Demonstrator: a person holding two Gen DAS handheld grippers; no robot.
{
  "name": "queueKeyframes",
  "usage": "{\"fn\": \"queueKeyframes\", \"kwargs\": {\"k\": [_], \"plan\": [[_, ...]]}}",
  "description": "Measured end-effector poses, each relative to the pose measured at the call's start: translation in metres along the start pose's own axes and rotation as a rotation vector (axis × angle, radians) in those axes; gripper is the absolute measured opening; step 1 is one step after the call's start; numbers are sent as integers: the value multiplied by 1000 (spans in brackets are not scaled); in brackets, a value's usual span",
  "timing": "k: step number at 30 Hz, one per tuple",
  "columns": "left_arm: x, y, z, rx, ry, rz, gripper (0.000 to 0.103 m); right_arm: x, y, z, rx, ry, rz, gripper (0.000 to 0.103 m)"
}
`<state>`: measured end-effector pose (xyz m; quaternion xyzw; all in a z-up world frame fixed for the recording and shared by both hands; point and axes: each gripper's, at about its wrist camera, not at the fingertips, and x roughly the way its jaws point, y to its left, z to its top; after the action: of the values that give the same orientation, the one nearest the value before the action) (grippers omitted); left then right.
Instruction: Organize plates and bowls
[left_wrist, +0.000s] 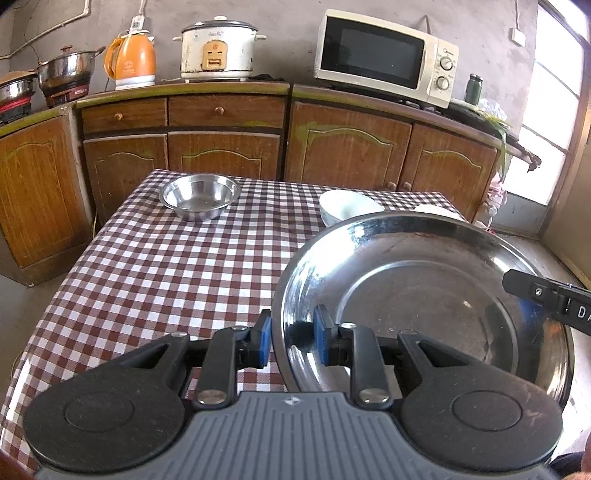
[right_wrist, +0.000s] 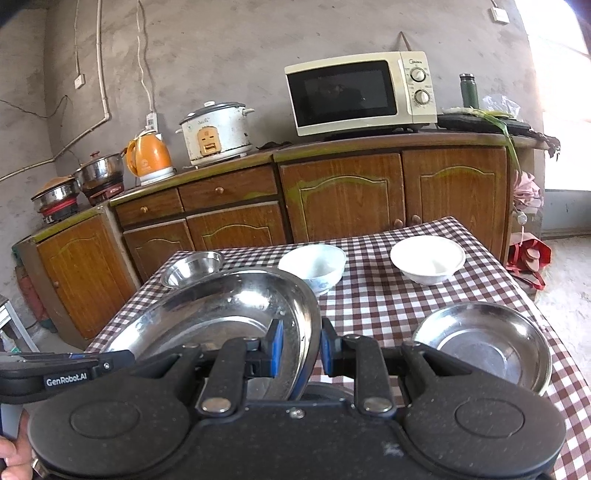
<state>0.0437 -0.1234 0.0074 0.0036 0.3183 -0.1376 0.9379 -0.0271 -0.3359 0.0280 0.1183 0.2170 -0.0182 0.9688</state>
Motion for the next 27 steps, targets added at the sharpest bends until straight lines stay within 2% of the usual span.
{"fn": "queueKeyframes", "kwargs": {"k": [27], "plan": [[23,-26,-31,78,72,-32,25,-3,-37,-44,42,86,-70,28]]}}
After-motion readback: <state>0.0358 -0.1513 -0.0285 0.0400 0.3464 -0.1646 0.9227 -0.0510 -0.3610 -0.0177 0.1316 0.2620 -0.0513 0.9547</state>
